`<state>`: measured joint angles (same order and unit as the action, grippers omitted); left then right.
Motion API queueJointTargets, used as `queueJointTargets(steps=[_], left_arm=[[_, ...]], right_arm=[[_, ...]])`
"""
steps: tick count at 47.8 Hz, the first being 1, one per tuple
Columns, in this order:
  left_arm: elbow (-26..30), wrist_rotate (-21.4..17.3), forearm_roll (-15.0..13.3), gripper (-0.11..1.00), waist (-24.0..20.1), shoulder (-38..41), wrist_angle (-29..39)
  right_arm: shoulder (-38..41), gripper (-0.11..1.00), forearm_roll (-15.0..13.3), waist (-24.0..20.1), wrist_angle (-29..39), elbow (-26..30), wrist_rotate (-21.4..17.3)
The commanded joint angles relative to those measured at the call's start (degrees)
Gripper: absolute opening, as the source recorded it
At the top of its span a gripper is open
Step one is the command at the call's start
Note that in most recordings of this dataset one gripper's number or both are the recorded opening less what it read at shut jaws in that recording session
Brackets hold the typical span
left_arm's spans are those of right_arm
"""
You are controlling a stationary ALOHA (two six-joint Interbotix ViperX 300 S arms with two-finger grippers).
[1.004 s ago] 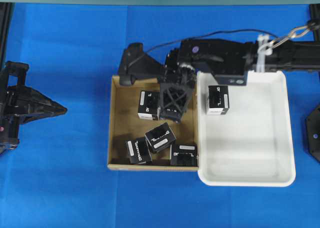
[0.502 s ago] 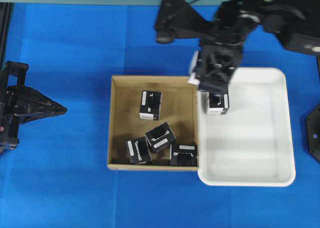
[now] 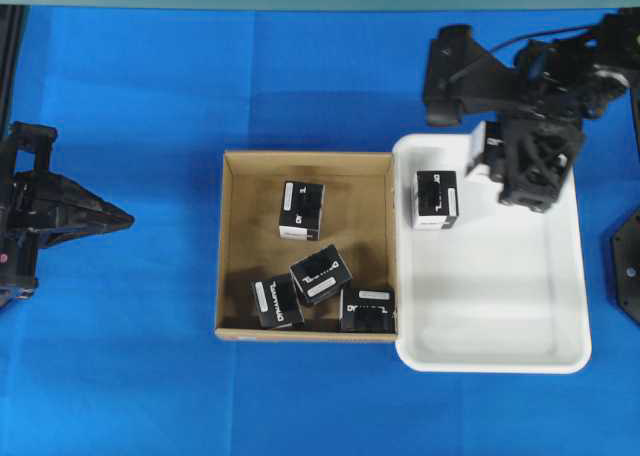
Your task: Pick a box that is randomly placed inside the cardboard box.
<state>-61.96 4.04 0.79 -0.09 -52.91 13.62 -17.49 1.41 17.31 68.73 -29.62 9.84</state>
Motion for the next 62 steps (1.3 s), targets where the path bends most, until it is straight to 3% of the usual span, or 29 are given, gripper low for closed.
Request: queueJointTargets(steps=[1, 31, 45, 62], left_arm=[[1.14, 0.09, 0.18, -0.07, -0.09, 0.18, -0.53], [1.23, 1.41, 0.26, -0.07, 0.00, 0.18, -1.49], [1.23, 1.85, 0.18, -0.07, 0.09, 0.18, -1.49], [1.23, 1.93, 0.18, -0.07, 0.09, 0.18, -1.49]], right_arm=[[-0.70, 0.60, -0.09, -0.18, -1.14, -2.55, 1.05], [1.49, 0.60, -0.26, -0.18, -19.78, -16.52, 6.68], [6.33, 0.60, -0.26, -0.09, -24.26, -17.84, 6.77], [8.70, 0.59, -0.26, -0.18, -24.35, -16.79, 6.94]])
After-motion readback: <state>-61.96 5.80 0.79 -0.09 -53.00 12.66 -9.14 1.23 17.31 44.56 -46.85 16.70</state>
